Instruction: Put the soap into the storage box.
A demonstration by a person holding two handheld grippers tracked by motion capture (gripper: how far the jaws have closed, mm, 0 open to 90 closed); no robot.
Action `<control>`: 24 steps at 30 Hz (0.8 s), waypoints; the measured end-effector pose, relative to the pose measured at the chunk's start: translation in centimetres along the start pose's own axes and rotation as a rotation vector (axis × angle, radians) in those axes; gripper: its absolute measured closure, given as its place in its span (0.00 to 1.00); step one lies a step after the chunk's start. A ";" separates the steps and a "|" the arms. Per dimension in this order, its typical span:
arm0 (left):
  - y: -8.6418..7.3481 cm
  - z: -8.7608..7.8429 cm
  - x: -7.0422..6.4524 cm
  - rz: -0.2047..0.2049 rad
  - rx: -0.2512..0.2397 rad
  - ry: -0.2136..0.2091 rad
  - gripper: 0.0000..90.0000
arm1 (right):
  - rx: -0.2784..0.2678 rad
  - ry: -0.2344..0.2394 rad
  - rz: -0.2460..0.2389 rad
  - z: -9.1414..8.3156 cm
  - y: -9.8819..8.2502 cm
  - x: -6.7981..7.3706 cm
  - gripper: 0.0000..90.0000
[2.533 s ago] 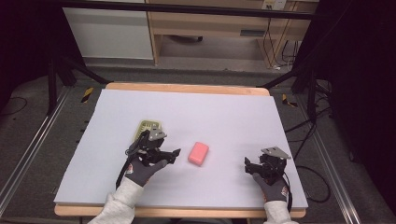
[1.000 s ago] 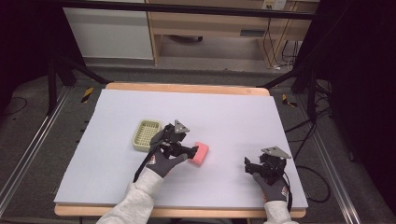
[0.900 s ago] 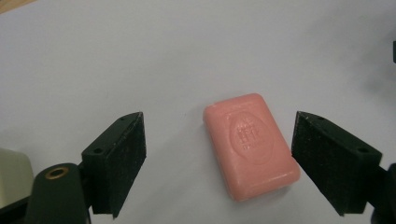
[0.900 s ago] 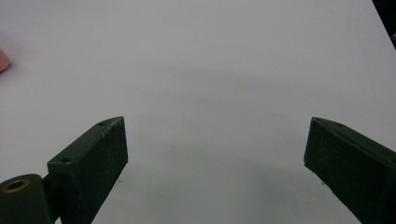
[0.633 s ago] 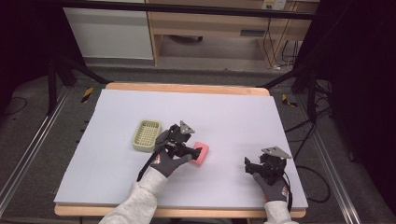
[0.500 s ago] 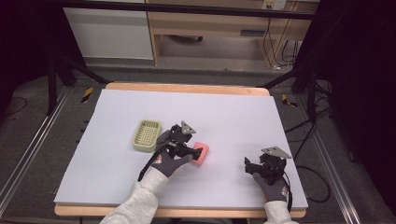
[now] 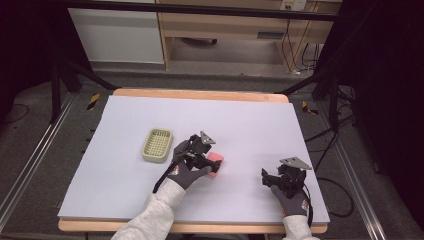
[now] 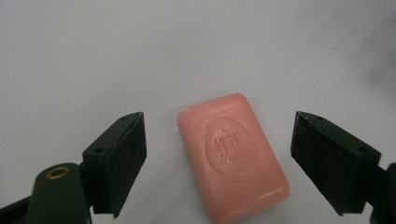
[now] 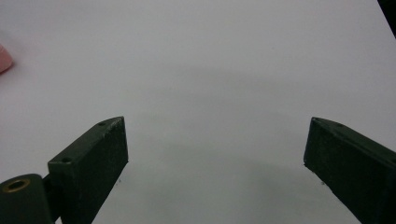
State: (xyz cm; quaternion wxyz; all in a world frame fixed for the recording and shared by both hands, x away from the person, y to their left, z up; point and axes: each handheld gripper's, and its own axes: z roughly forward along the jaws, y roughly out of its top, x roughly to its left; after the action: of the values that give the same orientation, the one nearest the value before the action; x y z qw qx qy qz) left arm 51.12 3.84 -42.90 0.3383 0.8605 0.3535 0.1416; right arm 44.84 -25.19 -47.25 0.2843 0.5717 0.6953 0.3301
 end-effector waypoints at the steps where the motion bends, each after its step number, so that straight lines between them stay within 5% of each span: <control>1: 0.0 0.1 0.0 0.007 0.005 0.000 0.20 | 0.002 0.000 0.002 0.0 0.0 0.0 0.07; 24: -0.2 2.8 -0.6 0.015 0.094 -0.004 0.23 | 0.006 0.005 -0.003 0.1 0.0 0.1 0.08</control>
State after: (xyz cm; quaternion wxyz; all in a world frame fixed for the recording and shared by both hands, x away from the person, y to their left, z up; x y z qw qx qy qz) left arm 51.95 2.21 -45.04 0.2972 0.8783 0.3526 0.1259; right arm 44.85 -25.10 -47.30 0.2814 0.5707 0.6978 0.3288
